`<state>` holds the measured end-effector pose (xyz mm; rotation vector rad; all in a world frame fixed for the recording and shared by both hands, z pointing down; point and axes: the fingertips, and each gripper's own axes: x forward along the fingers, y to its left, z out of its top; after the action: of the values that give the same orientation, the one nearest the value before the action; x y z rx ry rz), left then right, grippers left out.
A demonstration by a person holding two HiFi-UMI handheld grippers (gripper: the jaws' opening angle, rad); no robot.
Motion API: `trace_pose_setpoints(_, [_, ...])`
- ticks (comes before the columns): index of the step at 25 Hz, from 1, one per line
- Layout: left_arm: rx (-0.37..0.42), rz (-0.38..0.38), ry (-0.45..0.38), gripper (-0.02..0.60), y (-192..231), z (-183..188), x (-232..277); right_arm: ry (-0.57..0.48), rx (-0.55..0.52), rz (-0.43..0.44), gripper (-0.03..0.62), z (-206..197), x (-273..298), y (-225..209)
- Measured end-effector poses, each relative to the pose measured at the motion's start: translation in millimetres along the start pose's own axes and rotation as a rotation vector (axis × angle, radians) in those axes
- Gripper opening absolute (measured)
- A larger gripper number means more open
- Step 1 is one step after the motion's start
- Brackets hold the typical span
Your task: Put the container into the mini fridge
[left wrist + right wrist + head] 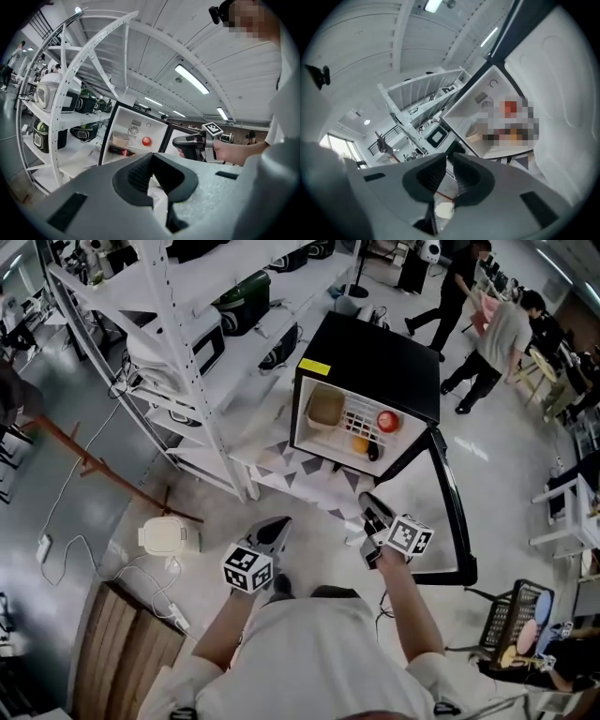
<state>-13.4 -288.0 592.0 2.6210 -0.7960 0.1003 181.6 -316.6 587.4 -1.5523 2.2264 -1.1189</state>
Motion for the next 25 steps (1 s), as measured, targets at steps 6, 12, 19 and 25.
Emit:
trace_pose_setpoints(6, [0.000,0.033,-0.009,0.005,-24.1,-1.0,-1.1,0.045,-0.123,0.009,0.025,-9.0,-24.8,12.5])
trace_pose_setpoints(12, [-0.003,0.086,-0.025,0.005,-56.0,-6.7,-2.5,0.111,-0.295,0.030,0.014,-14.0,-51.2,20.6])
trace_pose_setpoints(19, [-0.038,0.118,-0.042,0.005,-99.1,-21.4,-8.0,0.145,-0.416,0.055,0.011,-25.8,-94.3,19.7])
trace_pose_setpoints(25, [-0.030,0.167,-0.077,0.005,-118.0,-19.3,-24.7,0.154,-0.577,0.071,0.011,-39.4,-122.4,22.6])
